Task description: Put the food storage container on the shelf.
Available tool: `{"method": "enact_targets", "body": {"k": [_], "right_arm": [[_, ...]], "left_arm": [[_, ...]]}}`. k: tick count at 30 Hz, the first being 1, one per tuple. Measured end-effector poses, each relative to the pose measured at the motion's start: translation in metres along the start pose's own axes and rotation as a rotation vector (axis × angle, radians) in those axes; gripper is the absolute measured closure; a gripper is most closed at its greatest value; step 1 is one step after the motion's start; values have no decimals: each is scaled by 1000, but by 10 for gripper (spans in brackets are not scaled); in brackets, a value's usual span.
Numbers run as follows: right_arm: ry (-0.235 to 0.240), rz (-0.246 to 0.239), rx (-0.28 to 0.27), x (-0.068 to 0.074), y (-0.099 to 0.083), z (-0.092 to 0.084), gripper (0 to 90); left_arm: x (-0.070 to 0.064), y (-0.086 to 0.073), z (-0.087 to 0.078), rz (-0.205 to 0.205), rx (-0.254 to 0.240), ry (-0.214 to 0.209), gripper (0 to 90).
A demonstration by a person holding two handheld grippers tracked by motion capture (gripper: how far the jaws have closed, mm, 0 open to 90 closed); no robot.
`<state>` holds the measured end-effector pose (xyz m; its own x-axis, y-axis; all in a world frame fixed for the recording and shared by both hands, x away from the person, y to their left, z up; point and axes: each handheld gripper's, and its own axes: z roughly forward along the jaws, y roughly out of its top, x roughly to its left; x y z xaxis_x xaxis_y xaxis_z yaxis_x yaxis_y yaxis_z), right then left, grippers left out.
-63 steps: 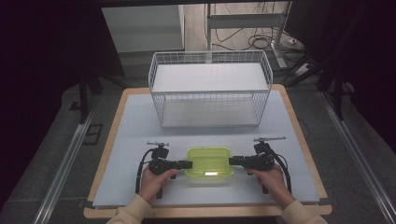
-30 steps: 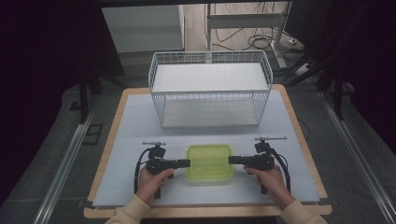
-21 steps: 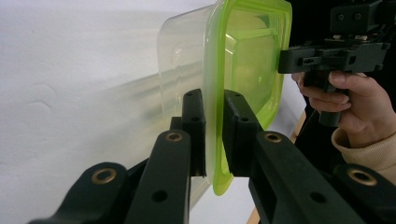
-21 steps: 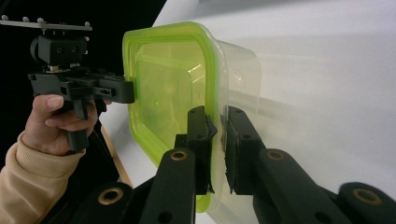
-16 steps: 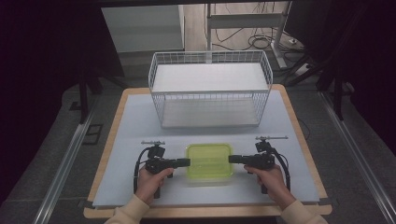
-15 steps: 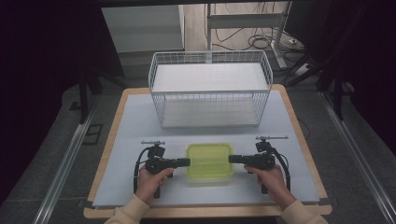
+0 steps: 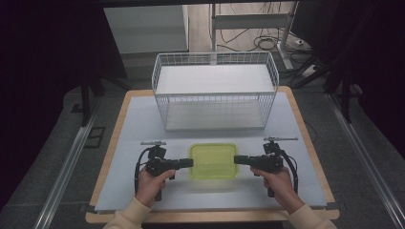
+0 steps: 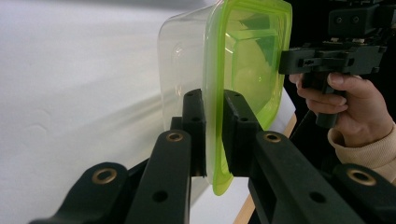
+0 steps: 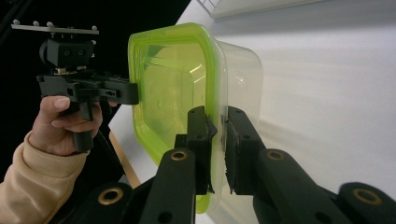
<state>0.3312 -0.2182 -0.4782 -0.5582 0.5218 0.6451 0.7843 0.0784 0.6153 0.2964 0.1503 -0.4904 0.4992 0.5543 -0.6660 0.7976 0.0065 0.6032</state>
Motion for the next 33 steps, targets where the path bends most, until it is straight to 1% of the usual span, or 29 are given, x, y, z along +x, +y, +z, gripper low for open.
{"method": "enact_targets", "body": {"k": [1,6,9,10,11,15,16,18,20,21,22,23,24,27,28,31,33], "right_arm": [[-2,0,-4,2,1,-1,819],[-2,-20,-17,8,10,-5,819],[-1,-26,-25,10,14,-6,819],[0,-39,-28,12,18,-6,819],[1,-39,-28,13,19,-7,819],[-2,-58,-37,17,26,-9,819],[-3,-61,-41,18,27,-10,819],[-5,-62,-42,20,29,-11,819],[-6,-69,-45,22,34,-13,818],[-7,-76,-47,25,38,-15,818],[-9,-83,-52,26,40,-16,819],[-9,-83,-52,26,40,-16,819],[-14,-89,-58,29,44,-18,819],[-18,-91,-61,31,49,-19,819],[-20,-96,-67,33,53,-21,819],[-19,-99,-73,35,57,-22,819],[-19,-103,-74,37,60,-22,819]], "left_arm": [[0,0,0,0,0,0,810],[-8,11,-6,22,-19,7,810],[-10,15,-8,25,-23,9,810],[-11,18,-9,32,-27,11,811],[-12,19,-10,34,-29,13,810],[-14,24,-11,35,-35,10,811],[-16,28,-13,38,-38,8,811],[-17,30,-13,40,-41,6,811],[-19,33,-15,50,-45,5,811],[-20,35,-15,47,-48,1,811],[-21,39,-16,48,-54,0,811],[-21,39,-16,48,-54,0,811],[-23,43,-17,52,-56,1,811],[-25,46,-18,52,-63,1,811],[-26,49,-19,57,-66,3,811],[-30,55,-22,72,-71,9,811],[-31,58,-23,71,-76,9,811]]}}
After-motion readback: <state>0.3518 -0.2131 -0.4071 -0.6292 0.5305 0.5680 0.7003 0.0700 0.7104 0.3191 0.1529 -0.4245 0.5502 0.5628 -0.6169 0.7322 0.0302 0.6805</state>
